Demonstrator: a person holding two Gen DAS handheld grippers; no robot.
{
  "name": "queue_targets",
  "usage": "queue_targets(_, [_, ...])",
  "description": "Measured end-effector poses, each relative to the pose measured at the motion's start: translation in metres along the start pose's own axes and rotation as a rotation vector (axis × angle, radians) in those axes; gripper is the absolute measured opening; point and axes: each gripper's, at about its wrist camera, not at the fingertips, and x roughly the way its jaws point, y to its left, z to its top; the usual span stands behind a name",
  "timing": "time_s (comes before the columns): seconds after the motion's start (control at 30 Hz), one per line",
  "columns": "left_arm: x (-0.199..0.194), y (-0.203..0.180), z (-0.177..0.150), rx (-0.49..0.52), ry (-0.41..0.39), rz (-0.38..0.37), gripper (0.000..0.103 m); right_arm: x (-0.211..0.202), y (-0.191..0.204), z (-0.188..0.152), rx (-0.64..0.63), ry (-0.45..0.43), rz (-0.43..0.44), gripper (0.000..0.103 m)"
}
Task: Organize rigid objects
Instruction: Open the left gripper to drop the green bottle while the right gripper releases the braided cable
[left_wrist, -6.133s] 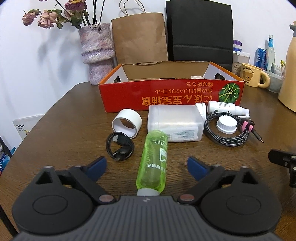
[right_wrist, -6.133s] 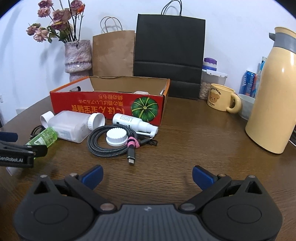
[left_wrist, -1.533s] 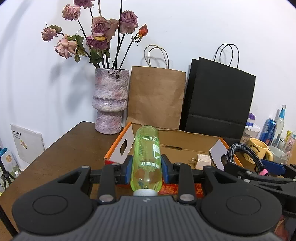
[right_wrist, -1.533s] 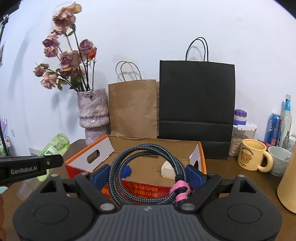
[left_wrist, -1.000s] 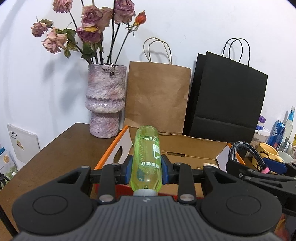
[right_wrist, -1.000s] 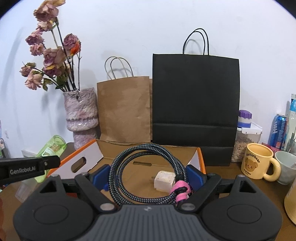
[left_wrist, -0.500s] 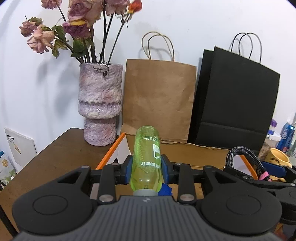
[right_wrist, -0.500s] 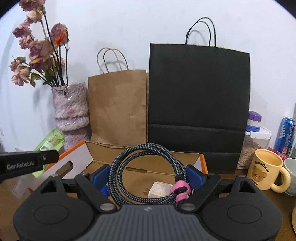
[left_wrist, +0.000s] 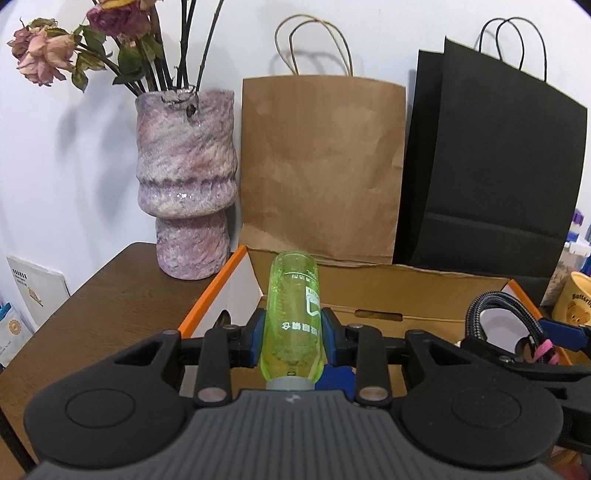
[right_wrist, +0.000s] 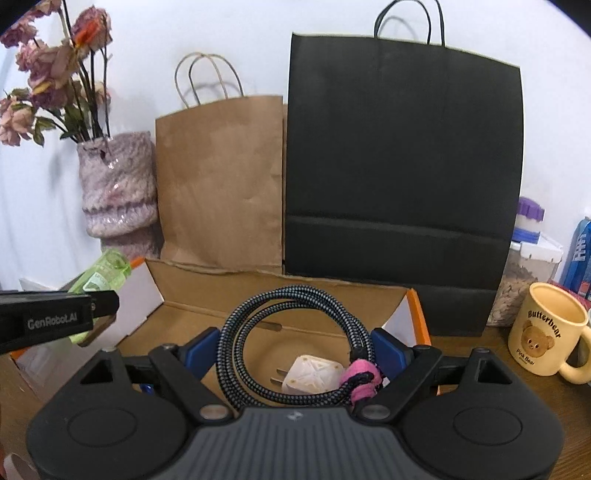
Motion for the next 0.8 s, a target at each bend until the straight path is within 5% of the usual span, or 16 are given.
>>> queue_targets(0.4, [0.009,0.001,-0.005,0.025,0.038,0.010,0.034,0.003,0.005,-0.009,-0.035,0.047,0.014,0.088])
queue_targets(0.47, [0.007,0.001,-0.004,0.032,0.023,0.019,0.046,0.004,0.005,-0.009,-0.039,0.056,0.005,0.088])
queue_targets(0.57, [0.001,0.002,-0.002,0.038,-0.010,0.034,0.083,0.005,0.003,-0.009,-0.031,0.059,-0.003,0.092])
queue_targets(0.63, [-0.002,0.001,-0.001,0.042,-0.025,0.045,0.101,0.002,0.001,-0.008,-0.022,0.043,-0.004,0.103])
queue_targets(0.8, [-0.003,0.000,0.000,0.045,-0.033,0.043,0.103,-0.002,0.000,-0.006,-0.024,0.031,-0.007,0.103])
